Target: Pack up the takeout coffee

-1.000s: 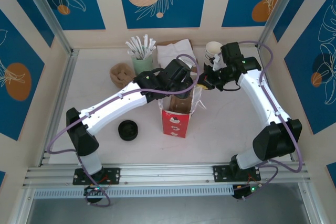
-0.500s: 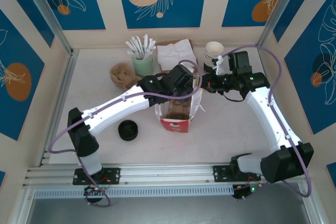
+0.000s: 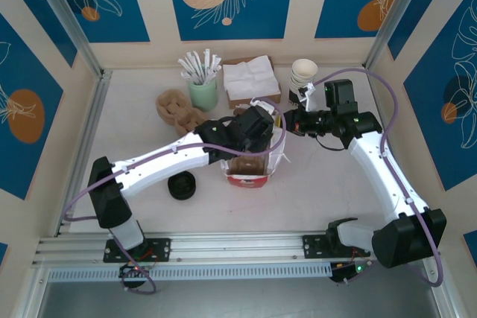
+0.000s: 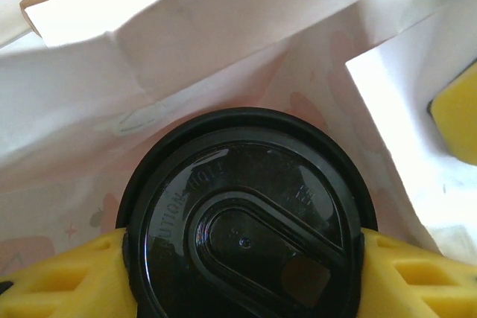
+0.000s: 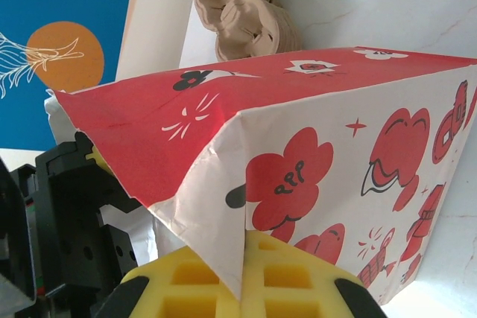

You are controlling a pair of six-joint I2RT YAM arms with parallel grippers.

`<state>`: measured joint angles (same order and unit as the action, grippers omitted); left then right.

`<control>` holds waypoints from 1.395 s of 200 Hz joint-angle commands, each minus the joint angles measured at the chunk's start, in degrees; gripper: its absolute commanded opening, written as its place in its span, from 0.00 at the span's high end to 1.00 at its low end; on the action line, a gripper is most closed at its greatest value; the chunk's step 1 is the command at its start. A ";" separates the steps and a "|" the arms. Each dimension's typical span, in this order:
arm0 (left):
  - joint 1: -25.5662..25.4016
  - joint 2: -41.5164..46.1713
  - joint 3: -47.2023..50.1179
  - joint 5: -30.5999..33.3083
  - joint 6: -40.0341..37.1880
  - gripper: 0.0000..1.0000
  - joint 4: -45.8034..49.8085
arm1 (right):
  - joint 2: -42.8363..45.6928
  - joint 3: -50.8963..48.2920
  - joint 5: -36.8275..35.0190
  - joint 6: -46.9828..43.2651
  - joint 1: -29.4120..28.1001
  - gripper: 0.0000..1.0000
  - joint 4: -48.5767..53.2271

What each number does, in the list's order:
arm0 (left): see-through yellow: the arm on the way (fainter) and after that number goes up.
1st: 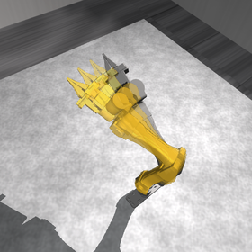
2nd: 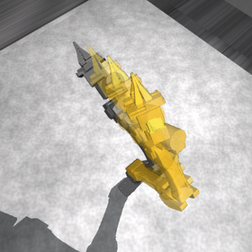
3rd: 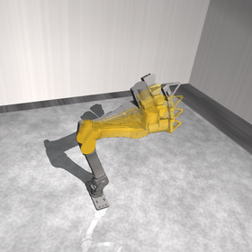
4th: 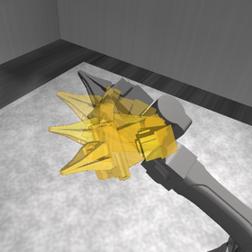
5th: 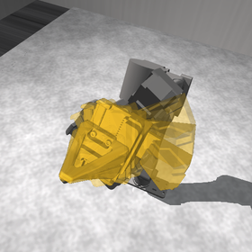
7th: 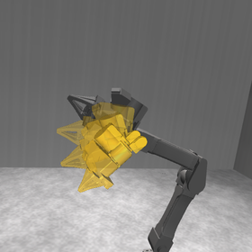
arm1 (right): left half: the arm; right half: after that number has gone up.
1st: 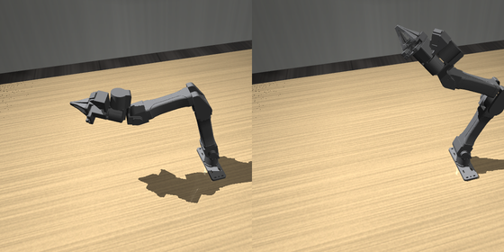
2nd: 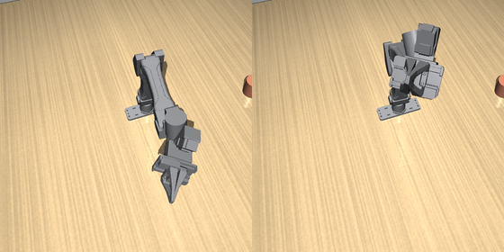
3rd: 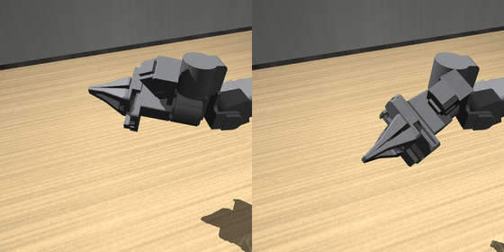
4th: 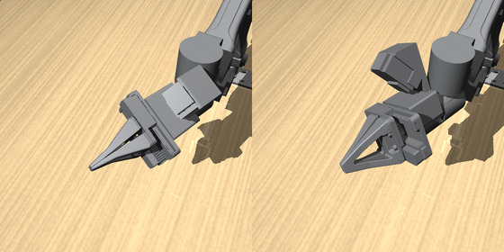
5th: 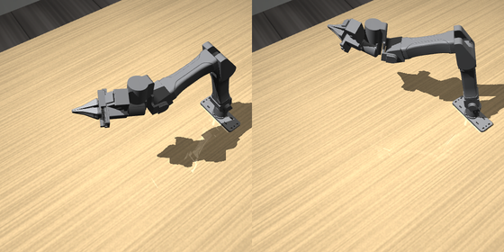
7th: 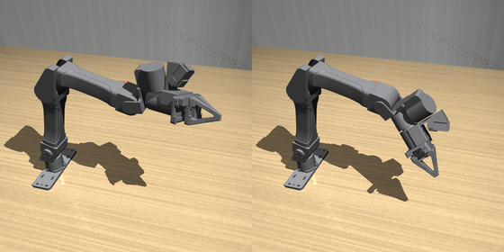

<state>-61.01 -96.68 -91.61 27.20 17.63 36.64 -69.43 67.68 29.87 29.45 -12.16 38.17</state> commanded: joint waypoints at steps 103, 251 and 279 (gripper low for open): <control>-0.11 0.97 5.66 2.44 4.52 0.38 -2.70 | -1.58 0.65 2.48 -0.01 0.65 1.00 -0.38; 1.79 -0.06 6.91 4.42 5.15 0.39 -6.63 | -1.81 -1.45 5.12 -0.60 2.32 1.00 -1.08; 2.08 -0.55 7.15 4.94 5.13 0.39 -7.16 | -2.37 -1.24 5.71 -0.70 2.61 1.00 -1.09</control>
<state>-59.59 -96.62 -85.21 30.06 22.20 31.44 -71.48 66.72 33.06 29.50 -9.87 36.69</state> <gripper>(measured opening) 0.612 0.056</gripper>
